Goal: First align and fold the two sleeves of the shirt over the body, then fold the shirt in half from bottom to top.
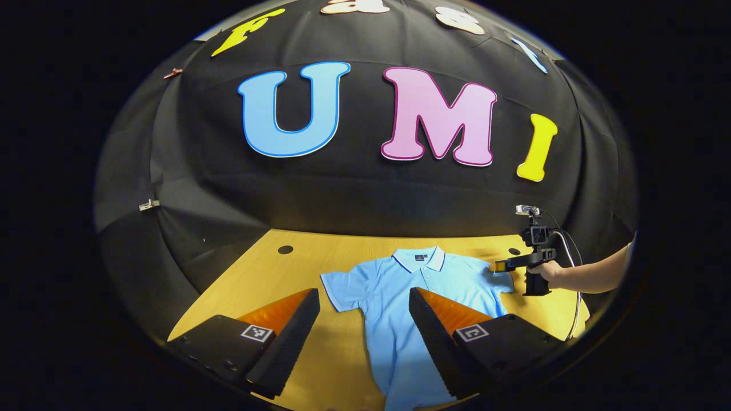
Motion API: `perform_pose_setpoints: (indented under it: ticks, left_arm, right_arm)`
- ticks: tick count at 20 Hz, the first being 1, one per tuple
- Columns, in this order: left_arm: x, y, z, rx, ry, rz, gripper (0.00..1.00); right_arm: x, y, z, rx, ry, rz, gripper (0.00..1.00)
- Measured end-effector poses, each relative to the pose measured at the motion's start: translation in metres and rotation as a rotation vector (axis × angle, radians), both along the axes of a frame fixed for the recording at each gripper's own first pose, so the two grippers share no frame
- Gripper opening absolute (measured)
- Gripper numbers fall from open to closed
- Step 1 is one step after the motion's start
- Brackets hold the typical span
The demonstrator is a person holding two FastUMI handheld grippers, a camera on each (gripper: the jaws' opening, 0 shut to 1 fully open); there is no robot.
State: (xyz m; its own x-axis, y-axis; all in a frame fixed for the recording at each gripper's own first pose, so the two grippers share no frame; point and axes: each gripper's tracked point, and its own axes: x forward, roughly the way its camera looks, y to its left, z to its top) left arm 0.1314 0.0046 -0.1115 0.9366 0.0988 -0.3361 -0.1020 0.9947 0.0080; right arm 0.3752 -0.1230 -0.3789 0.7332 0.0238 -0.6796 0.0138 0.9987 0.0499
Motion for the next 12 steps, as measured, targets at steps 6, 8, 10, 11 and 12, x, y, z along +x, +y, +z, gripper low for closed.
perform_pose_setpoints:
  ticks: [6, 8, 10, 11, 12]
  left_arm:
    - [-0.004, -0.001, -0.011, -0.008, 0.018, 0.009, 1.00]
    - [-0.004, -0.003, -0.013, -0.007, 0.019, 0.012, 1.00]
    - [-0.006, -0.003, -0.016, -0.015, 0.020, 0.019, 1.00]
    - [-0.007, -0.002, -0.016, -0.021, 0.021, 0.024, 1.00]
    - [-0.008, 0.000, -0.017, -0.028, 0.022, 0.029, 1.00]
  right_arm:
    - [0.004, 0.014, 0.007, -0.003, -0.014, 0.037, 0.39]
    - [0.003, 0.019, 0.005, 0.011, -0.012, 0.048, 0.22]
    - [0.003, 0.018, 0.005, 0.019, 0.001, 0.025, 0.16]
    - [0.002, 0.022, 0.007, 0.027, 0.006, 0.015, 0.17]
    - [0.001, 0.025, 0.006, 0.038, 0.015, 0.010, 0.10]
